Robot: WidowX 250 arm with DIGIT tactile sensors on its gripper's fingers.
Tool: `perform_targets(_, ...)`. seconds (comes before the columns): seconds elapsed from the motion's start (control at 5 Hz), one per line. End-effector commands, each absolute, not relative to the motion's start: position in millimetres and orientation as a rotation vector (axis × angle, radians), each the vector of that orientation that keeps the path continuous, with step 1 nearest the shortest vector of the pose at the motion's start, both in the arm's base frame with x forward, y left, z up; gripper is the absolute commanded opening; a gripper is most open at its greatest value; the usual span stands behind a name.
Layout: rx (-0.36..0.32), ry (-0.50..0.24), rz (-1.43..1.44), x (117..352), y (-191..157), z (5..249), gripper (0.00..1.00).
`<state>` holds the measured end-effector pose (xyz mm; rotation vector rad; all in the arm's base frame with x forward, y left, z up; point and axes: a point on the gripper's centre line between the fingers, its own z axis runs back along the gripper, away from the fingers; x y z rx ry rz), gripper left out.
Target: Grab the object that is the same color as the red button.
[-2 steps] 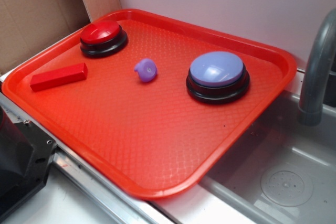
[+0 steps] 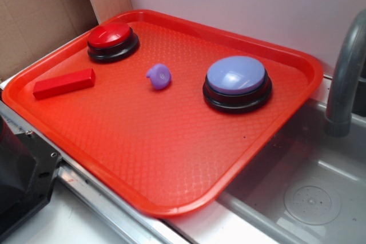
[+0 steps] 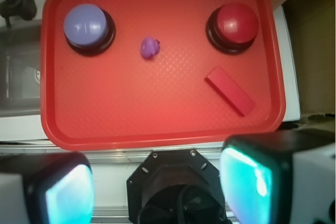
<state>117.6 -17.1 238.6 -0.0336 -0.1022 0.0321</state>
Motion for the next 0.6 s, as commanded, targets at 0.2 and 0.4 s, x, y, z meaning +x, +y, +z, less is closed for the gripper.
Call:
perform_targets(0.2,0.021,-0.108,-0.262,161.1,61.9,137.6,1.0)
perform_targets(0.4,0.056,-0.023,-0.375,174.2,79.9,91.7,1.0)
